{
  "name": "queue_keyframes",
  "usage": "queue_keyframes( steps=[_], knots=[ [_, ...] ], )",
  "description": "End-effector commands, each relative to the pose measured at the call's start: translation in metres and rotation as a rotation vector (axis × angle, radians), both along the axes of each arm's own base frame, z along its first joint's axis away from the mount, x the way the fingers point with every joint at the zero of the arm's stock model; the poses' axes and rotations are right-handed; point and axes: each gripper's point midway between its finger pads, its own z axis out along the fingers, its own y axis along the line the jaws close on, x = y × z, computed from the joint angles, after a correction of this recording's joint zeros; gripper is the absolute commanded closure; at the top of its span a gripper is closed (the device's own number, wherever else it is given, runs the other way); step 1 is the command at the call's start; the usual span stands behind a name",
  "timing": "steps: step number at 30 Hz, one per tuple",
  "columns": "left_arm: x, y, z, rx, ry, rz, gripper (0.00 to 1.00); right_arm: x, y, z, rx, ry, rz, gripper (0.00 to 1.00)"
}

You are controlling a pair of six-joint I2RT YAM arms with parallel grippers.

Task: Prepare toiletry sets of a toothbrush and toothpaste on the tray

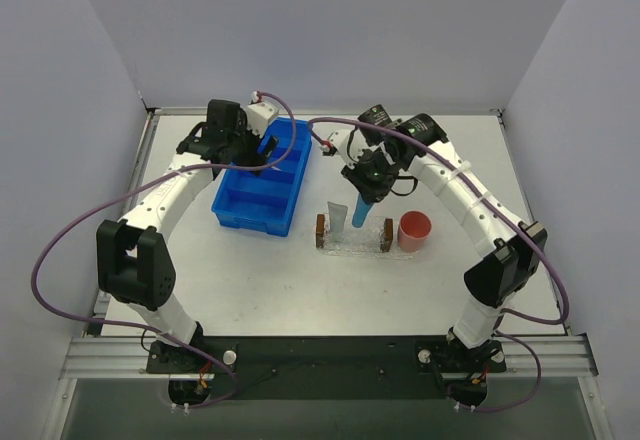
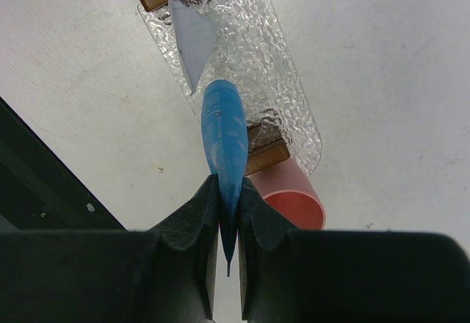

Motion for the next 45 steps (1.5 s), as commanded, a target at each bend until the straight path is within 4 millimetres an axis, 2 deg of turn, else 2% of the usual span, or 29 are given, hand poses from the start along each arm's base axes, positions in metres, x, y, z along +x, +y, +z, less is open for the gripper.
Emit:
queue_keyframes(
  steps=[1, 22, 45],
  knots=[
    [0.008, 0.005, 0.03, -0.027, -0.085, 0.029, 0.13, 0.001, 0.003, -0.009, -0.018, 0.014, -0.001, 1.0],
    [0.005, 0.008, 0.031, -0.021, -0.084, 0.032, 0.13, -0.004, 0.006, -0.026, -0.033, 0.022, 0.008, 1.0],
    [0.006, 0.007, 0.028, -0.024, -0.077, 0.027, 0.13, 0.003, 0.007, -0.036, -0.037, 0.009, -0.006, 1.0]
  ],
)
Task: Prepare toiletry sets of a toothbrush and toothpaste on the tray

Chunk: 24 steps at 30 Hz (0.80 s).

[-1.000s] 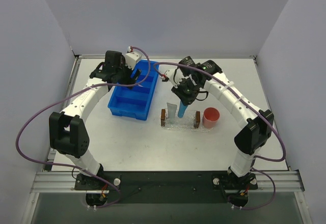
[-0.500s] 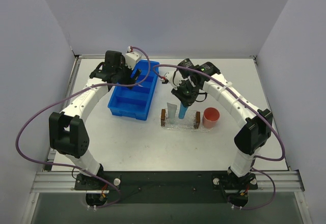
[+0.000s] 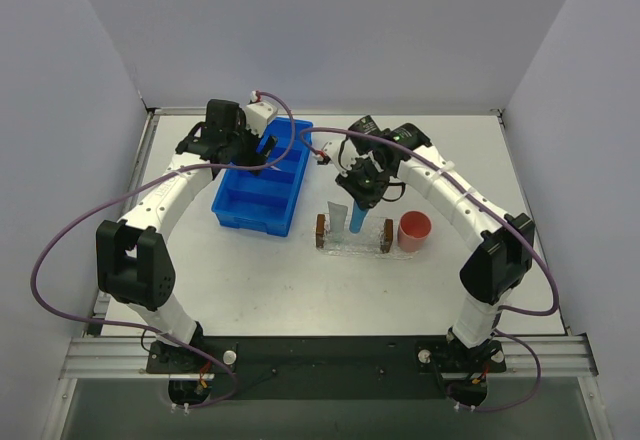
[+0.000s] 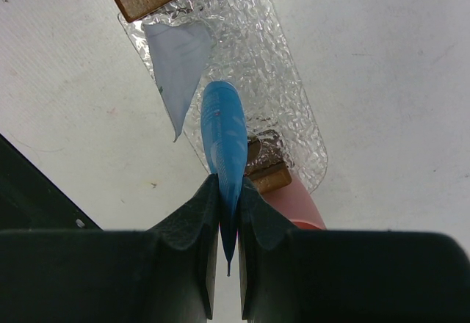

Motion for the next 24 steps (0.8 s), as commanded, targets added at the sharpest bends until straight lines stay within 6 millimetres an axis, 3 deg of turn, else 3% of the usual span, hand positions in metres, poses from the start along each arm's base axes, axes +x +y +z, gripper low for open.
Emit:
queue_keyframes(
  steps=[1, 24],
  knots=[
    [0.005, 0.002, 0.027, -0.032, -0.073, 0.012, 0.13, -0.004, -0.002, 0.003, -0.001, -0.013, -0.007, 1.0],
    [0.002, 0.003, 0.02, -0.03, -0.054, 0.01, 0.13, -0.004, 0.003, -0.019, -0.007, -0.008, -0.024, 1.0]
  ],
)
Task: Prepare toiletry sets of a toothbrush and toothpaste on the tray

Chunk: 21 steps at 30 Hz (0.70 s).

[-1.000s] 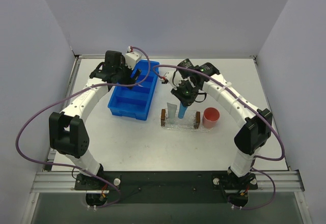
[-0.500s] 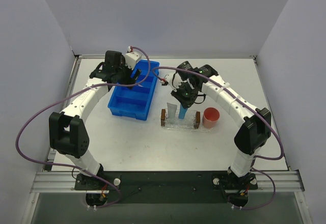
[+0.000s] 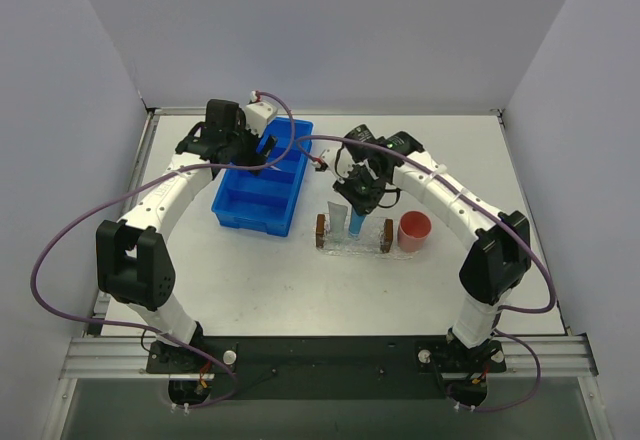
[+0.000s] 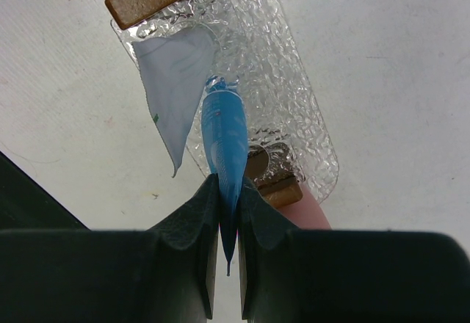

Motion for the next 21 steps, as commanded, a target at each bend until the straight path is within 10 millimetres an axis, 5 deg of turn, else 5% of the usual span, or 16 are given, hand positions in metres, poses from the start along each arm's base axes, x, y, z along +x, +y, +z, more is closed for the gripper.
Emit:
queue_keyframes(
  steps=[1, 21],
  knots=[
    [0.002, 0.002, 0.02, -0.029, -0.056, 0.008, 0.13, -0.002, 0.0, 0.003, 0.002, -0.024, -0.009, 1.0],
    [-0.001, 0.008, 0.02, -0.025, -0.056, 0.019, 0.13, -0.006, -0.002, -0.01, -0.019, -0.014, -0.005, 1.0]
  ],
)
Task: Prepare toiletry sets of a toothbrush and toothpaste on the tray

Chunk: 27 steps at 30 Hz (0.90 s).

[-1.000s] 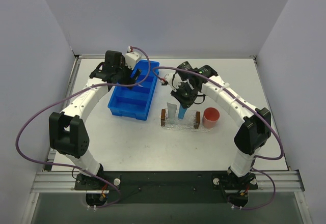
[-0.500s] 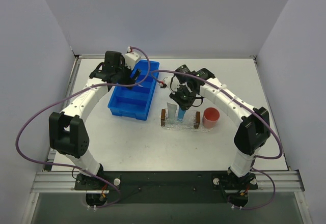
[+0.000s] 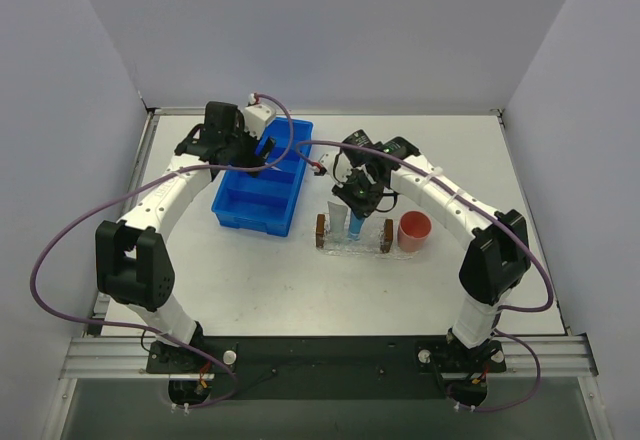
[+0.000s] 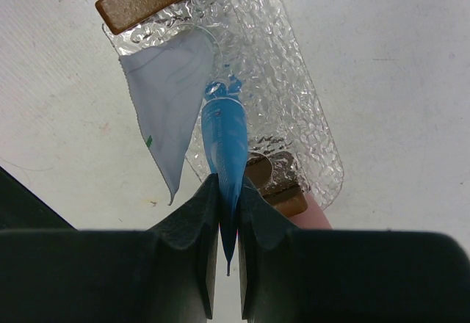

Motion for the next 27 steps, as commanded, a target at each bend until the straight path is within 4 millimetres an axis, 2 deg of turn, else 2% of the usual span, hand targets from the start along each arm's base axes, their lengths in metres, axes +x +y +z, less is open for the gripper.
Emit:
queue_keyframes(
  steps=[1, 11, 23, 27],
  knots=[
    [0.0012, 0.0034, 0.0251, -0.028, -0.07, 0.011, 0.13, -0.0059, -0.0026, 0.005, -0.009, -0.013, 0.002, 0.99],
    [0.0028, 0.0036, 0.0253, -0.03, -0.071, 0.014, 0.13, -0.0073, -0.0028, 0.0008, -0.02, -0.008, 0.003, 0.94],
    [0.0038, 0.0031, 0.0255, -0.03, -0.072, 0.012, 0.13, -0.0064, -0.0031, 0.002, -0.024, -0.012, -0.005, 0.78],
    [0.0047, 0.0032, 0.0255, -0.028, -0.073, 0.012, 0.13, -0.0027, -0.0002, 0.0097, -0.01, -0.034, -0.012, 0.72]
  ],
)
